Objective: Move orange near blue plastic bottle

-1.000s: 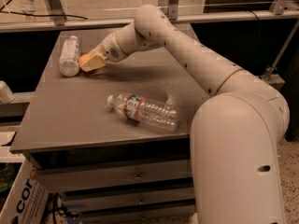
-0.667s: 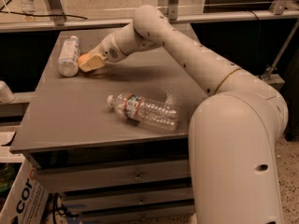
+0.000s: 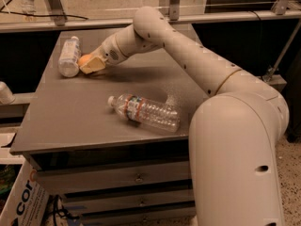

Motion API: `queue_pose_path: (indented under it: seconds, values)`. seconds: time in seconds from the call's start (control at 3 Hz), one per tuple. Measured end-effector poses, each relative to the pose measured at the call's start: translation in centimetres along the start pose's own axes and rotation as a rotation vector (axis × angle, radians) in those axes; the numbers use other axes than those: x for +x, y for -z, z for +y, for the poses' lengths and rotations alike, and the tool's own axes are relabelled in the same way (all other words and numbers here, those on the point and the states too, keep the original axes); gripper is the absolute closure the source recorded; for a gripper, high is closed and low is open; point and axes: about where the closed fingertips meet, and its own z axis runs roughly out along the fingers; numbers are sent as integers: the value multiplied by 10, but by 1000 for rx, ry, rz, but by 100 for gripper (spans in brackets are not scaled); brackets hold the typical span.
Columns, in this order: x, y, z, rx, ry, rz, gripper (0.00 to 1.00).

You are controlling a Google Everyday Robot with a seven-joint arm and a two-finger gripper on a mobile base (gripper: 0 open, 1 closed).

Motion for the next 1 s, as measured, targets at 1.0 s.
queue_pose_path:
  seconds: [1.0]
  values:
    - [-5,9,-2,5,-6,-39,0]
